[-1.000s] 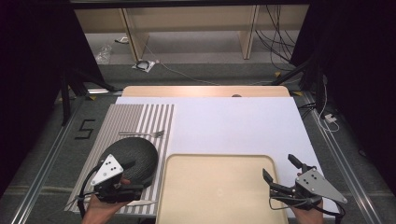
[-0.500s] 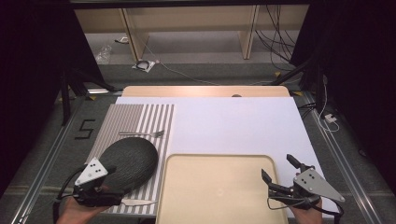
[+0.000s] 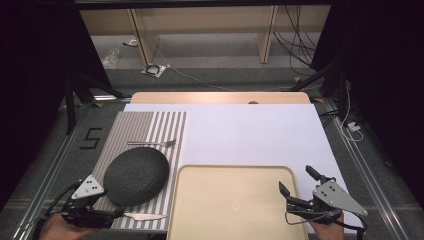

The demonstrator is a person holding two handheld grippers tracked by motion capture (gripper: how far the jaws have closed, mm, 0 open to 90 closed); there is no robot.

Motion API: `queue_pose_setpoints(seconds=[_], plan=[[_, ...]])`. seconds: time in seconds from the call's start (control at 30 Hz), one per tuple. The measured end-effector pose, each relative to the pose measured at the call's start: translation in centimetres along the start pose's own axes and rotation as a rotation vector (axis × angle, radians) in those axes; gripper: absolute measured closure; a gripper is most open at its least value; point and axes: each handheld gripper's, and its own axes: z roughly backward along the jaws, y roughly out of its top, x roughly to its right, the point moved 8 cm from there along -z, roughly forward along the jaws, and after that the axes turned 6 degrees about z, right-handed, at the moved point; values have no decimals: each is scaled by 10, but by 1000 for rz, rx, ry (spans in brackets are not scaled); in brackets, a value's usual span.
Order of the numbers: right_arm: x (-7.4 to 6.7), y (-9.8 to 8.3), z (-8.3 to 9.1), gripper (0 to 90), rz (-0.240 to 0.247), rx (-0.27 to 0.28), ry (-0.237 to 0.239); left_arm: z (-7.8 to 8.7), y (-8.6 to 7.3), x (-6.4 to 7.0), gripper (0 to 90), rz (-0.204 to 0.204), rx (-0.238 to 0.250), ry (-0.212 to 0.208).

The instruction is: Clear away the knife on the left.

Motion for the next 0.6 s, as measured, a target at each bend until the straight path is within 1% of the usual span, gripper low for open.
queue_pose_setpoints(seconds=[0.07, 0.17, 0.37, 0.43, 0.47, 0.6], plan=[[0, 0, 0, 110, -2, -2, 1, -1, -5, -3, 162, -2, -25, 7], [0, 0, 0, 109, 0, -3, 2, -2, -13, -8, 164, 6, -64, 15], [-1, -1, 0, 110, 1, -17, 8, -5, -21, -13, 174, 4, -122, 25], [-2, 0, -1, 110, 0, -8, 11, -6, -23, -14, 177, -4, -141, 25], [-1, -1, -1, 110, 2, -15, 12, -7, -24, -14, 179, -6, -156, 22], [-2, 0, -2, 110, 3, -5, 12, -15, -32, -15, 186, -20, -232, 15]])
